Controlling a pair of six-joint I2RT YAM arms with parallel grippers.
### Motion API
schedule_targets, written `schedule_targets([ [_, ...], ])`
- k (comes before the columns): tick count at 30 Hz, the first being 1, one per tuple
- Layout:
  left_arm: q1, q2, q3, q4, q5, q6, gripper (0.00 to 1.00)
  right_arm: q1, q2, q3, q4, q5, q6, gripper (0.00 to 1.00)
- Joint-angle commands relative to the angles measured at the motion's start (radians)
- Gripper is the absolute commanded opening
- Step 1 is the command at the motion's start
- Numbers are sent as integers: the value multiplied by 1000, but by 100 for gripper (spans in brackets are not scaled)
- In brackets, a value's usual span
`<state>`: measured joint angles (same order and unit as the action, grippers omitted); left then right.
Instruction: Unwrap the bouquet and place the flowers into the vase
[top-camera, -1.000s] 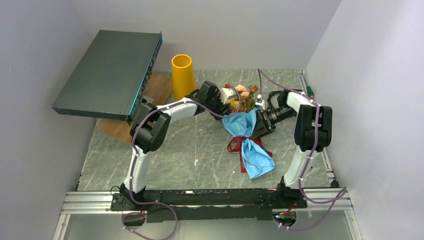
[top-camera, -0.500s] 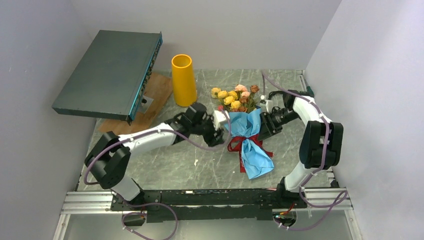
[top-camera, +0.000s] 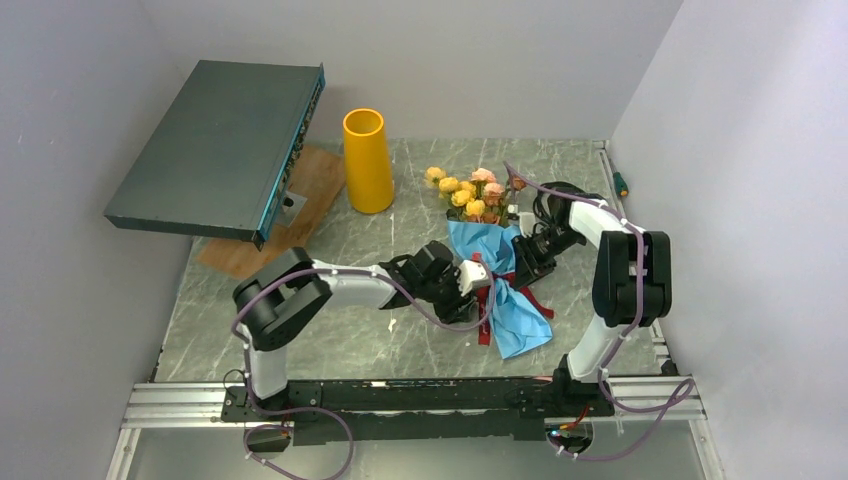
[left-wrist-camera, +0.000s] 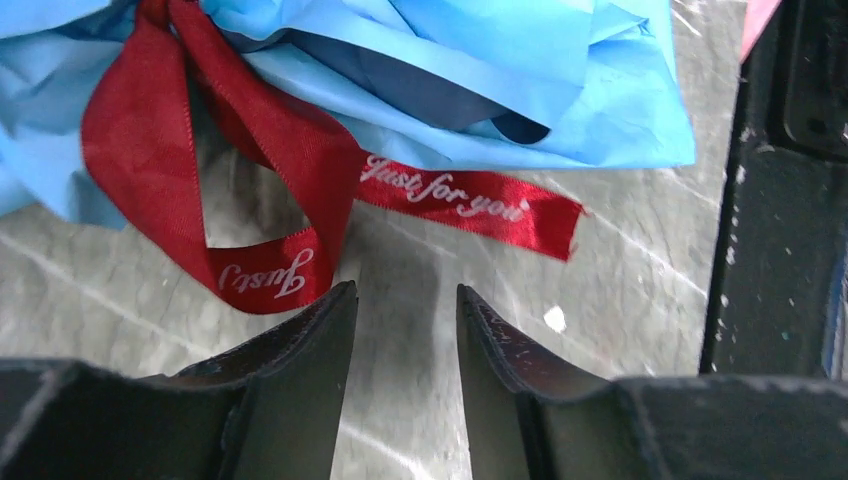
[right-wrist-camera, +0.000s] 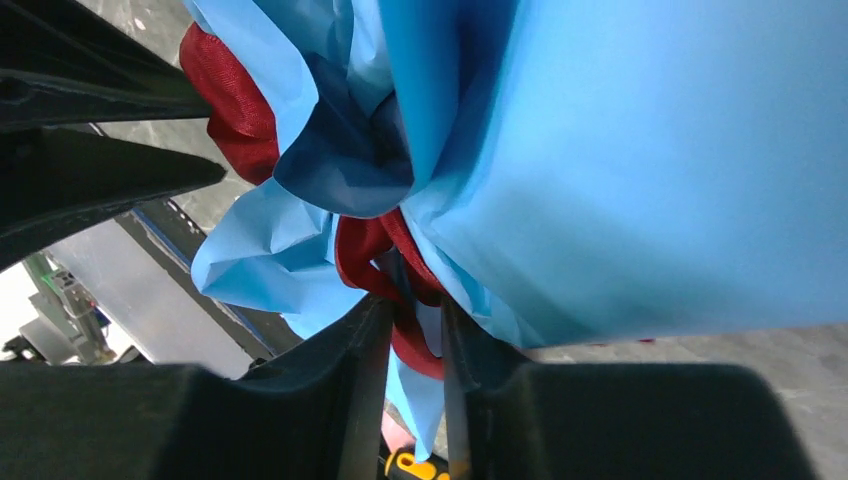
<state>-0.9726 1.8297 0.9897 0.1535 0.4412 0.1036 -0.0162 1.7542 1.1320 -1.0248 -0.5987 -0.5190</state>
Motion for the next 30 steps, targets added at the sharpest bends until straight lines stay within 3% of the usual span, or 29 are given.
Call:
schedule_targets([
  [1, -16, 71, 84, 99, -13, -53, 46, 3, 16, 9, 40, 20, 6, 18],
  [6, -16, 123, 113, 127, -24, -68, 44, 3, 29, -16, 53, 46, 10, 0],
  [11, -8, 130, 105, 170, -134, -97, 48, 3, 41, -7, 52, 22, 25, 0],
  [17, 49, -12, 16, 166, -283, -84, 50, 2, 33, -11, 44, -20, 48, 0],
  [21, 72, -138, -67, 135, -197, -8, 55, 3, 10, -30, 48, -28, 60, 0],
  [25, 20, -230, -177, 166, -81, 71, 54, 3, 5, -40, 52, -22, 70, 0],
  [30, -41, -177, -171, 209, -17, 64, 50, 2, 8, -31, 41, -29, 76, 0],
])
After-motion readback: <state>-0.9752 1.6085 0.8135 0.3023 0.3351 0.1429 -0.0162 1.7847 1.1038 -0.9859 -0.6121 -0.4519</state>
